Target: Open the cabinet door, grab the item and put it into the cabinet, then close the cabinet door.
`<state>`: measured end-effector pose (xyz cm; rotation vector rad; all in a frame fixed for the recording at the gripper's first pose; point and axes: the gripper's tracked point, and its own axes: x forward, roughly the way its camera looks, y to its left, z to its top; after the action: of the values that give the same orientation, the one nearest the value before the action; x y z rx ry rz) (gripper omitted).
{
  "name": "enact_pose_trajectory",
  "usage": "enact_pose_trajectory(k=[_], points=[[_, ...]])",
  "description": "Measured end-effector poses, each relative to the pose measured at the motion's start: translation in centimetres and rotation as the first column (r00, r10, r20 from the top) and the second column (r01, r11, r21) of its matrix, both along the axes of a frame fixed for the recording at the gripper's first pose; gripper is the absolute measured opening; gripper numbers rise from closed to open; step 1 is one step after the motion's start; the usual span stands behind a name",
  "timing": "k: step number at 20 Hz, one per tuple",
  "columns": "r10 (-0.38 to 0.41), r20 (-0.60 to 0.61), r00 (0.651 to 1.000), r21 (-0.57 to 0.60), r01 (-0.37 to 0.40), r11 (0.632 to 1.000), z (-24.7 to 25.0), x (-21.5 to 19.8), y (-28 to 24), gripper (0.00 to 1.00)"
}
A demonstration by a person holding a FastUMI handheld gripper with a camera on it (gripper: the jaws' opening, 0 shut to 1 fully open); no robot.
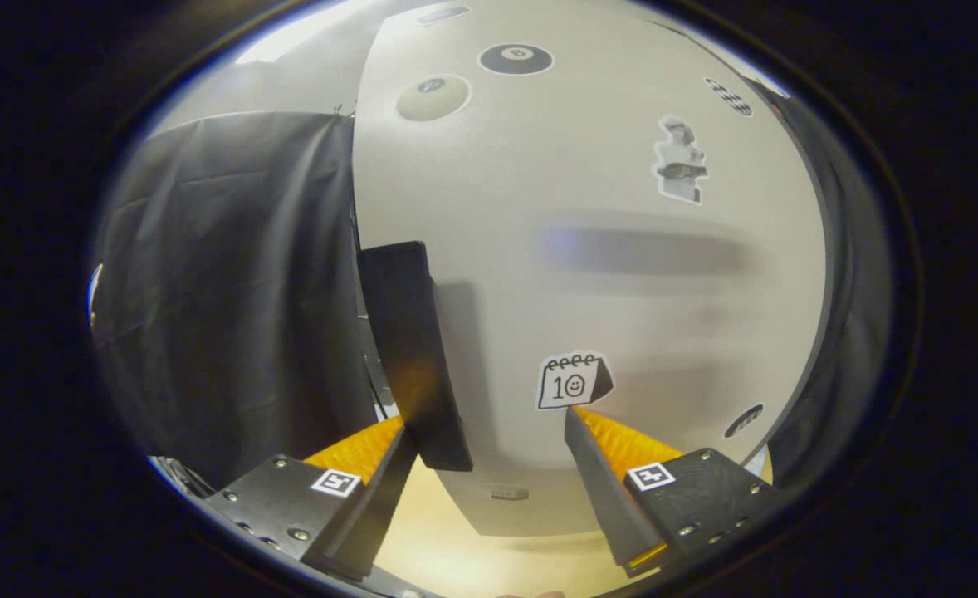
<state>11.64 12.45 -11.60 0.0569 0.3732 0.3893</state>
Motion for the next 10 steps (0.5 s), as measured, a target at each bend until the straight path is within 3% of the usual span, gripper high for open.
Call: enact_pose_trajectory(k=[10], points=[[-0.046,0.028,0.999,-0.041,0.047,0.998,-0.26,0.79,0.68,1.0]])
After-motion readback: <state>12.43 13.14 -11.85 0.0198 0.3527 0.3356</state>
